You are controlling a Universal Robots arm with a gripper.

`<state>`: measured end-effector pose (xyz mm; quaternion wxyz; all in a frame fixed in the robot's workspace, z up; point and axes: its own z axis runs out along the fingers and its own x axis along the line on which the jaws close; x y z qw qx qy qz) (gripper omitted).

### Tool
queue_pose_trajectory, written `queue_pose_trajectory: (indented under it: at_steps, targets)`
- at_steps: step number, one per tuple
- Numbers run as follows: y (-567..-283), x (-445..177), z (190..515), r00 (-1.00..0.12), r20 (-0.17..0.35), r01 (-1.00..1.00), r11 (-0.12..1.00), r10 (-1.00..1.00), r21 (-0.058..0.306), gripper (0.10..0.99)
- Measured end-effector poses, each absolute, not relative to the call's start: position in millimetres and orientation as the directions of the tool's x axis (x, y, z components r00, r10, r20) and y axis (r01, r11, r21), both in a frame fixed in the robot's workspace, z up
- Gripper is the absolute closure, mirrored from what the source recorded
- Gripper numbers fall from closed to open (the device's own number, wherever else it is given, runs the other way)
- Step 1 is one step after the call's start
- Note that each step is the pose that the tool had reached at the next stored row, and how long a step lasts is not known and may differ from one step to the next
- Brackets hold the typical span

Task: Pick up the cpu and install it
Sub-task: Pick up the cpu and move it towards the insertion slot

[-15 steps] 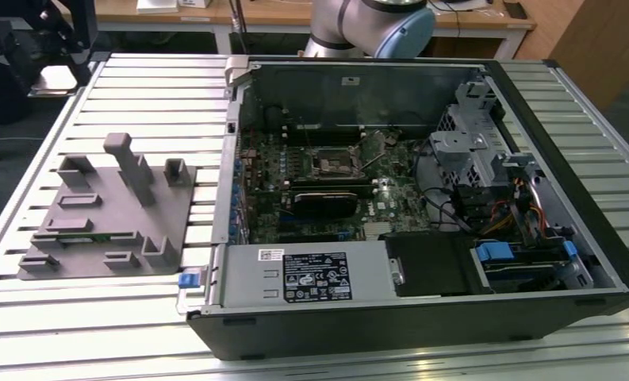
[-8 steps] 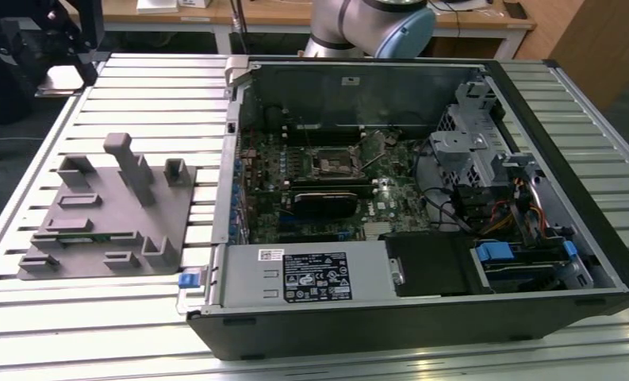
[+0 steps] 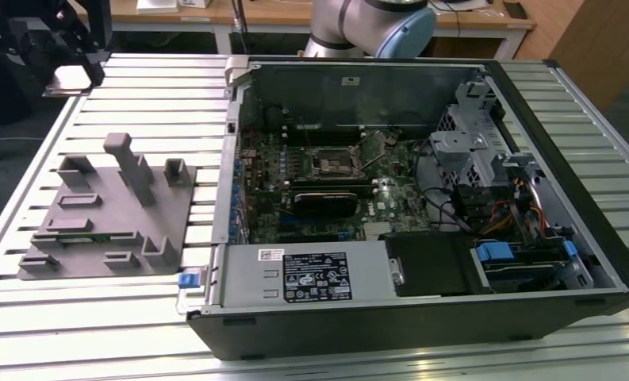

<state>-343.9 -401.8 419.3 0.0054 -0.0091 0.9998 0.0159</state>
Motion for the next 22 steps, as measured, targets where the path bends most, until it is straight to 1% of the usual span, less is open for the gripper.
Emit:
queue_pose_trajectory:
  at_steps: [22]
  targets:
    - [-401.8, -319.8, 419.4, -1.0, -0.011, -0.018, 0.999, -0.018, 0.032, 0.545]
